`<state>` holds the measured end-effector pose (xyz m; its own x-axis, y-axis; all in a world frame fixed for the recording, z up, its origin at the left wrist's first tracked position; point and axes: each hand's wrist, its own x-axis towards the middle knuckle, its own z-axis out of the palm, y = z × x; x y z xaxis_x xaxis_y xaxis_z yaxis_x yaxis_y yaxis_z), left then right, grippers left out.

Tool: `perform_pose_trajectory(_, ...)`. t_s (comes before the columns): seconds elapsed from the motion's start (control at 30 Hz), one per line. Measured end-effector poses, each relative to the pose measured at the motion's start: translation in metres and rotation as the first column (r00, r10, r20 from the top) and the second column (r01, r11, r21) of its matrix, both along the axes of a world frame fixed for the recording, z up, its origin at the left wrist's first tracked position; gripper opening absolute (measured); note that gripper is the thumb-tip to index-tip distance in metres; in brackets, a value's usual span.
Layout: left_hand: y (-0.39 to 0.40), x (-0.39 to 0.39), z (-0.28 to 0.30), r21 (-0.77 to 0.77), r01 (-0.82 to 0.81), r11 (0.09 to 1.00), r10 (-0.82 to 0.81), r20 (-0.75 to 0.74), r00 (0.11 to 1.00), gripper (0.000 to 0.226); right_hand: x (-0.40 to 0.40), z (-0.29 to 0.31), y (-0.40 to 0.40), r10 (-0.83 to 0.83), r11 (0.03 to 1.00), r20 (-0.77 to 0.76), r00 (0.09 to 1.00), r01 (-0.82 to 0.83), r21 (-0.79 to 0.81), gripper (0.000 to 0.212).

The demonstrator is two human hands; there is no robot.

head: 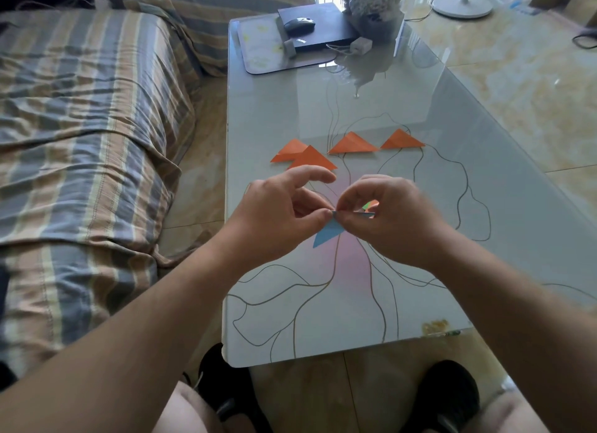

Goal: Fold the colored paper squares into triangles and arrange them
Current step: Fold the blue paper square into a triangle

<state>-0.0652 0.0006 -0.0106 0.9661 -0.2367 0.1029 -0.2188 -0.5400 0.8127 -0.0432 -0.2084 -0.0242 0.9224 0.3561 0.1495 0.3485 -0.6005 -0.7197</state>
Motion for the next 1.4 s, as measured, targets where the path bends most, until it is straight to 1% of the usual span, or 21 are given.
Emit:
perform_pose_trajectory(0.1,0.002,0.002,-0.002,0.078,-0.023,0.997,0.019,0.056,0.998,0.013,0.0,-0.001,0.002,-0.014,0.999,0.014,1.0,0.013,0.053,0.01)
perform_pose_trajectory(0.13,0.002,0.002,-0.003,0.111,-0.024,0.994,0.015,0.077,0.997,0.009,0.001,-0.001,0.003,-0.017,0.998,0.012,1.0,0.016,0.058,0.011)
perform_pose_trajectory(0.27,0.0,0.003,-0.004,0.225,-0.025,0.974,-0.017,0.183,0.983,0.01,-0.002,-0.002,0.005,-0.007,0.998,-0.01,1.0,0.008,0.057,0.011)
perform_pose_trajectory(0.37,0.0,0.004,-0.004,0.223,-0.043,0.974,-0.006,0.214,0.977,0.011,-0.001,-0.002,0.004,0.002,0.997,0.008,1.0,-0.003,0.081,0.012)
perform_pose_trajectory(0.5,-0.002,0.004,-0.003,0.213,-0.05,0.976,0.001,0.226,0.974,0.01,0.001,0.0,0.002,0.025,0.998,0.047,0.999,-0.028,0.062,0.016)
perform_pose_trajectory(0.63,0.001,0.006,-0.003,0.173,-0.092,0.981,0.042,0.276,0.96,0.008,0.004,0.0,-0.001,-0.011,0.996,0.039,0.999,0.007,0.093,0.013)
perform_pose_trajectory(0.77,0.004,0.008,-0.005,0.136,-0.096,0.986,0.06,0.249,0.967,0.007,0.005,0.0,-0.002,-0.003,0.996,0.024,1.0,0.001,0.086,0.016)
perform_pose_trajectory(0.9,0.006,0.008,-0.002,0.193,-0.124,0.973,0.078,0.231,0.97,0.01,0.005,0.002,-0.004,-0.003,0.998,0.013,1.0,0.002,0.067,0.016)
perform_pose_trajectory(0.97,0.005,0.006,0.0,0.194,-0.125,0.973,0.08,0.225,0.971,0.012,0.005,0.004,-0.005,0.006,0.999,0.004,1.0,-0.006,0.051,0.016)
perform_pose_trajectory(1.1,0.007,0.006,0.006,0.179,-0.167,0.97,0.126,0.219,0.967,0.015,0.009,0.003,-0.011,-0.055,0.997,-0.017,0.998,0.055,0.047,0.012)
perform_pose_trajectory(1.23,0.009,0.007,0.008,0.199,-0.168,0.965,0.129,0.193,0.973,0.023,0.011,0.003,-0.014,-0.066,0.997,-0.035,0.997,0.067,0.029,0.017)
perform_pose_trajectory(1.4,0.011,0.008,0.006,0.174,-0.197,0.965,0.172,0.148,0.974,0.02,0.012,0.006,-0.016,-0.11,0.994,-0.038,0.993,0.11,-0.018,0.022)
